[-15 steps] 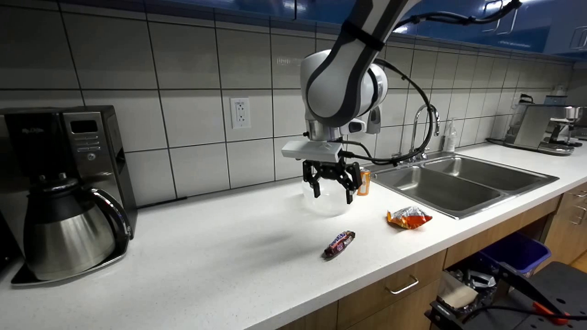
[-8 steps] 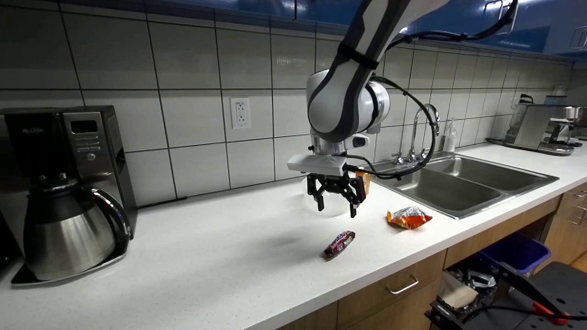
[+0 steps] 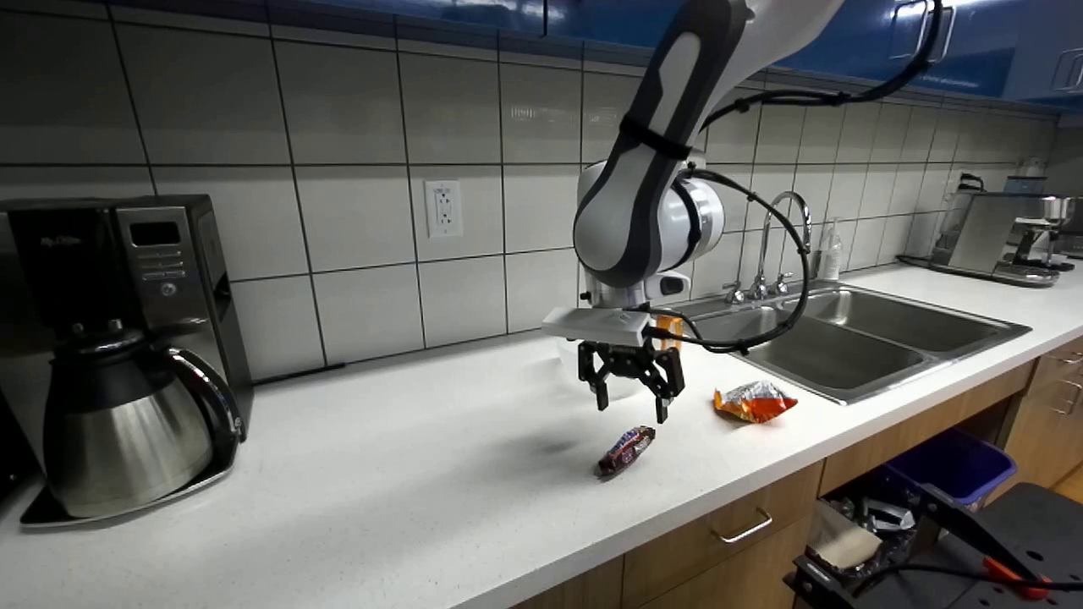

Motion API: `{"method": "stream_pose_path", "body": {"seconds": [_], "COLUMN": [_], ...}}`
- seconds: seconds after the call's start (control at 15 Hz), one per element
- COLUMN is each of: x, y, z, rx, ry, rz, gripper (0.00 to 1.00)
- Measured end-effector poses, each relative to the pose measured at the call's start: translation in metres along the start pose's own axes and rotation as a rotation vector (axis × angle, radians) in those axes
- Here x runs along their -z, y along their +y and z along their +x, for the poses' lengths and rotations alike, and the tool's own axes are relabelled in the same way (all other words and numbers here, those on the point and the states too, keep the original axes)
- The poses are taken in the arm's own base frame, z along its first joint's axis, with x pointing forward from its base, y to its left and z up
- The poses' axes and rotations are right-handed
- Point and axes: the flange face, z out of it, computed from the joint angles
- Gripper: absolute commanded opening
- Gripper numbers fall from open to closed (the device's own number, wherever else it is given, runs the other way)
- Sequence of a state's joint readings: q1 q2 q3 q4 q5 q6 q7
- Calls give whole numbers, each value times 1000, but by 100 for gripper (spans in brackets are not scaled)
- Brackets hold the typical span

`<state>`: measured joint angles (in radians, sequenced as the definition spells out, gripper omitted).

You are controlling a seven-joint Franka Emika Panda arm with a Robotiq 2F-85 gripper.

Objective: Lift the snickers chocolate and put it in the bowl

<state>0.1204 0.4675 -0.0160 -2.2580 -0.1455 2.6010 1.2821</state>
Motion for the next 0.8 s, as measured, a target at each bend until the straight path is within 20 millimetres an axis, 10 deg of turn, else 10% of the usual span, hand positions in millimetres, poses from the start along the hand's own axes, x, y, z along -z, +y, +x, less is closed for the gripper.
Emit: {"method": "stream_pose_path", "body": {"seconds": [0.8], "x": [-40], "y": [-20], "z": [15], "rx": [-39], "ry": [-38], "rz": [-20], "gripper": [100]}}
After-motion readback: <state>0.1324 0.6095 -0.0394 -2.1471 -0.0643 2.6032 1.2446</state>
